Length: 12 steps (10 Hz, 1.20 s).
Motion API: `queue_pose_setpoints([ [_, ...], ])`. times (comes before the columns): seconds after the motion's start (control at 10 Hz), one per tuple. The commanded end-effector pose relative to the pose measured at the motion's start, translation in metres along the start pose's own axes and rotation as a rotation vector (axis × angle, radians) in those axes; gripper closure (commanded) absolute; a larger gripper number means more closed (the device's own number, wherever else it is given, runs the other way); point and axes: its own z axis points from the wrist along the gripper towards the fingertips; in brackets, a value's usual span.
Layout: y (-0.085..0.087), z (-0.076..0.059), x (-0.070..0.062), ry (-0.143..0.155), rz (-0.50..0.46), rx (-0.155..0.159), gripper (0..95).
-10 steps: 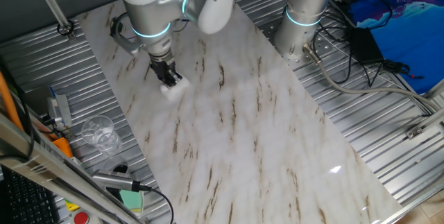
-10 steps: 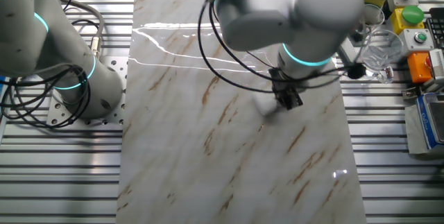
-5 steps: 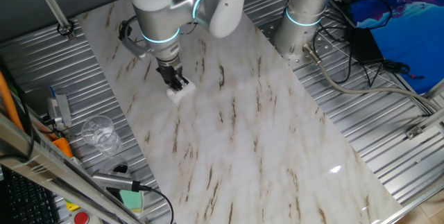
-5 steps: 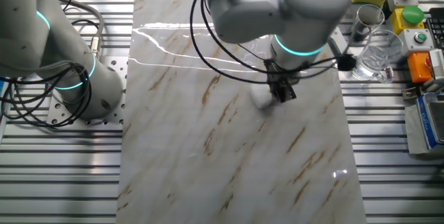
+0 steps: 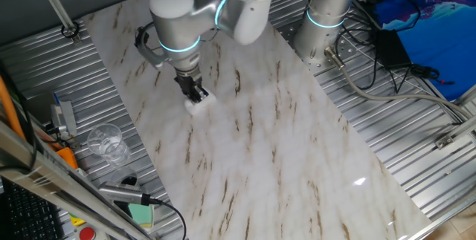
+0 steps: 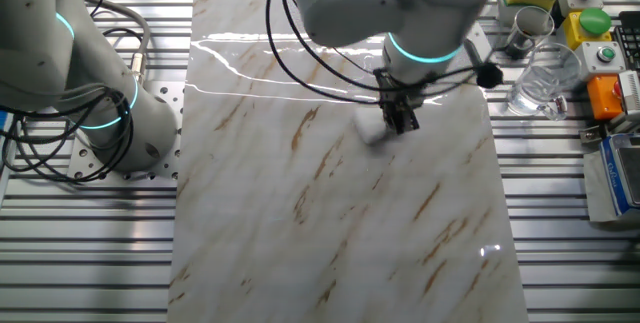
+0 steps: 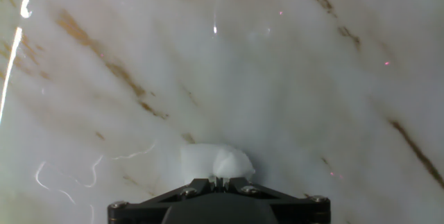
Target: Clean the tabletop with a sponge
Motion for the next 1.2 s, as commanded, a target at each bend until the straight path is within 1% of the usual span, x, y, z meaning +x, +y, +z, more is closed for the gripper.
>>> queue_pose_setpoints([
  [0.1,0.001,-0.003,0.001,0.007,-0.008,0.014,95.0],
  [0.2,0.001,-0.003,0.001,0.007,-0.014,0.017,95.0],
  [0.4,-0.004,-0.003,0.002,0.003,-0.03,0.001,95.0],
  [0.6,-0.015,-0.005,0.0,0.003,-0.051,-0.007,95.0],
  [0.9,-0.037,-0.004,-0.002,0.001,-0.083,-0.021,95.0],
  [1.2,-0.07,-0.008,-0.008,0.0,-0.121,-0.031,95.0],
])
